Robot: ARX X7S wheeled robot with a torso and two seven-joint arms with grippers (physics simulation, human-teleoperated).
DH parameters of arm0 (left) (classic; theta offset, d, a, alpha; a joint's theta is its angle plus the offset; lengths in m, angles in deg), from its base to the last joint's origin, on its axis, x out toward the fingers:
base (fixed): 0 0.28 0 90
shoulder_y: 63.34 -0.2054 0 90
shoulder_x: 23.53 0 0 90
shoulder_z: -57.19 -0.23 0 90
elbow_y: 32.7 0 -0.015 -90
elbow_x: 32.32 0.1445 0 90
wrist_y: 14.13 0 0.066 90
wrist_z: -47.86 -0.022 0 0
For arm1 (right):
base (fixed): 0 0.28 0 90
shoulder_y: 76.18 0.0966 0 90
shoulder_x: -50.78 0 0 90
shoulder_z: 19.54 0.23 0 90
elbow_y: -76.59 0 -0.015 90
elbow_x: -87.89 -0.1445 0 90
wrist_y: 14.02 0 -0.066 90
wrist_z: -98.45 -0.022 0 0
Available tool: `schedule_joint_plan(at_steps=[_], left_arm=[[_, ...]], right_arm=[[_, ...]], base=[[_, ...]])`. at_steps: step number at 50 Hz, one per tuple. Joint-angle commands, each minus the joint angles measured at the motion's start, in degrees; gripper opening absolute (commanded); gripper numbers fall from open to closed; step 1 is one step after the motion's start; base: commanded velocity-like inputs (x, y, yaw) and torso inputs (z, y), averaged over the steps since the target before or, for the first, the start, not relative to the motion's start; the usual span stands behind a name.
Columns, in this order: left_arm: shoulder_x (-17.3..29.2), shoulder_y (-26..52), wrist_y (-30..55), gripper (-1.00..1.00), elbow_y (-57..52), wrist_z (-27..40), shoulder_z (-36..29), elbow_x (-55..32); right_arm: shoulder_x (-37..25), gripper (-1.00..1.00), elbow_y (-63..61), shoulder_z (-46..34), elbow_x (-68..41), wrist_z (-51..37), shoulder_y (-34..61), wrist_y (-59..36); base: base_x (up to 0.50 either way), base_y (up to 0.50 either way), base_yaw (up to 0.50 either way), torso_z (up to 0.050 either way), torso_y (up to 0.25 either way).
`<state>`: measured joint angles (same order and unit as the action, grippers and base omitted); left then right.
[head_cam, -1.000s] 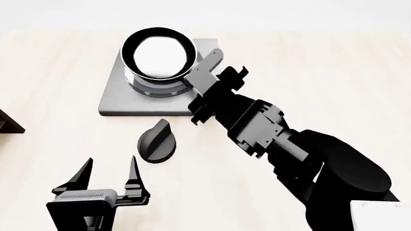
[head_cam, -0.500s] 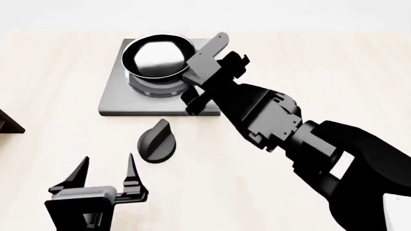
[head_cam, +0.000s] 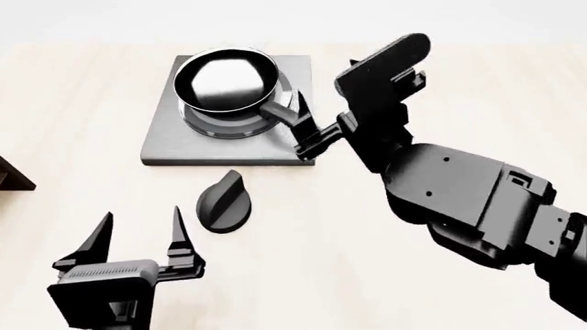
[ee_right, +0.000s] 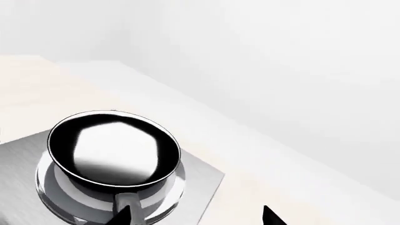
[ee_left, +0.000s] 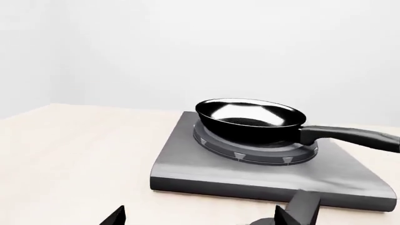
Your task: Turn on the stove and put the frying pan on it.
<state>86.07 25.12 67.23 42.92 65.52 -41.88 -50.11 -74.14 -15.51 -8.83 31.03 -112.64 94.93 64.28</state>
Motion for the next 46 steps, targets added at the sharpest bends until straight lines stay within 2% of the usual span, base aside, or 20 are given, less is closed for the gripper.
schedule_joint_plan(at_steps=[1, 2, 7, 8, 11, 13, 17, 18, 23, 25, 26, 28, 31, 33, 35, 38, 46], left_arm=[[0.85, 0.09, -2.64, 1.0, -4.16, 1.59, 2.29, 0.77], [0.92, 0.06, -3.62, 1.0, -5.02, 1.89, 2.89, 1.11], [0.77, -0.6, -6.59, 1.0, -7.13, 3.39, 3.82, 4.96], [0.31, -0.7, -8.15, 1.0, -7.52, 4.12, 4.57, 5.56], [0.31, -0.64, -8.44, 1.0, -7.99, 4.23, 4.83, 4.99], [-0.21, -1.29, -11.32, 1.0, -8.31, 4.31, 5.14, 5.64], [-1.76, -1.54, -15.09, 1.0, -6.15, 4.4, 4.18, 8.69], [-2.32, -1.31, -15.58, 1.0, -4.66, 4.17, 3.38, 9.13], [-2.97, -1.97, -19.07, 1.0, -4.16, 3.95, 3.43, 6.96], [-3.24, -2.28, -20.29, 1.0, -4.89, 4.41, 4.07, 6.03], [-3.69, -2.73, -22.31, 1.0, -5.78, 4.95, 5.0, 4.85], [-4.86, -3.16, -25.06, 1.0, -6.34, 6.35, 6.7, 4.73], [-6.05, -4.06, -30.48, 1.0, -5.96, 6.8, 8.09, 3.69], [-6.41, -4.13, -31.54, 1.0, -5.82, 7.2, 8.59, 3.09], [-6.61, -4.38, -33.91, 1.0, -5.67, 7.13, 9.0, 1.05], [-7.52, -4.81, -36.8, 1.0, -5.19, 7.26, 9.91, 1.49], [-9.29, -5.29, -42.56, 1.0, -4.71, 7.36, 11.53, 3.02]], right_arm=[[-17.87, 1.0, -23.39, 1.52, 12.04, -15.61, -12.92, 14.97], [-20.71, 1.0, -25.94, 1.45, 14.2, -18.43, -15.97, 18.18], [-26.75, 1.0, -30.72, 1.28, 23.8, -27.01, -22.22, 23.99], [-28.54, 1.0, -31.33, 1.5, 30.03, -32.34, -25.04, 26.52], [-30.05, 1.0, -30.85, 1.03, 31.79, -34.15, -27.94, 30.59], [-31.76, 1.0, -29.59, 0.61, 37.92, -39.76, -32.59, 36.6], [-33.04, 1.0, -27.37, -0.01, 43.29, -46.15, -37.54, 40.99], [-32.91, 1.0, -25.36, 0.08, 46.48, -50.05, -39.68, 42.33], [-34.45, 1.0, -21.69, 1.24, 53.53, -58.3, -45.53, 51.43], [-34.36, 1.0, -22.17, 13.19, 57.26, -58.85, -56.32, 53.1], [-33.26, 1.0, -23.2, 21.78, 60.79, -58.88, -64.92, 52.29], [-31.43, 1.0, -24.31, 36.93, 63.98, -58.84, -76.28, 51.99], [-26.88, 1.0, -24.86, 52.98, 67.79, -58.72, -88.21, 55.03], [-25.17, 1.0, -24.79, 56.92, 68.31, -58.09, -90.96, 56.16], [-20.83, 1.0, -25.23, 64.41, 70.05, -58.57, -95.44, 54.48], [-16.84, 1.0, -25.19, 70.26, 72.87, -58.39, -98.98, 57.77], [-10.26, 1.0, -26.19, 79.03, 80.09, -57.5, -103.84, 63.7]], base=[[0.0, 0.0, 0.0, 0.0, 0.0], [0.0, 0.0, 0.0, 0.0, 0.0], [0.0, 0.0, 0.0, 0.0, 0.0], [0.0, 0.0, 0.0, 0.0, 0.0], [0.0, 0.0, 0.0, 0.0, 0.0], [0.0, 0.0, 0.0, 0.0, 0.0], [0.0, 0.0, 0.0, 0.0, 0.0], [0.0, 0.0, 0.0, 0.0, 0.0], [0.0, 0.0, 0.0, 0.0, 0.0], [0.0, 0.0, 0.0, 0.0, 0.0], [0.0, 0.0, 0.0, 0.0, 0.0], [0.0, 0.0, 0.0, 0.0, 0.0], [0.0, 0.0, 0.0, 0.0, 0.0], [0.0, 0.0, 0.0, 0.0, 0.0], [0.0, 0.0, 0.0, 0.0, 0.0], [0.0, 0.0, 0.0, 0.0, 0.0], [0.0, 0.0, 0.0, 0.0, 0.0]])
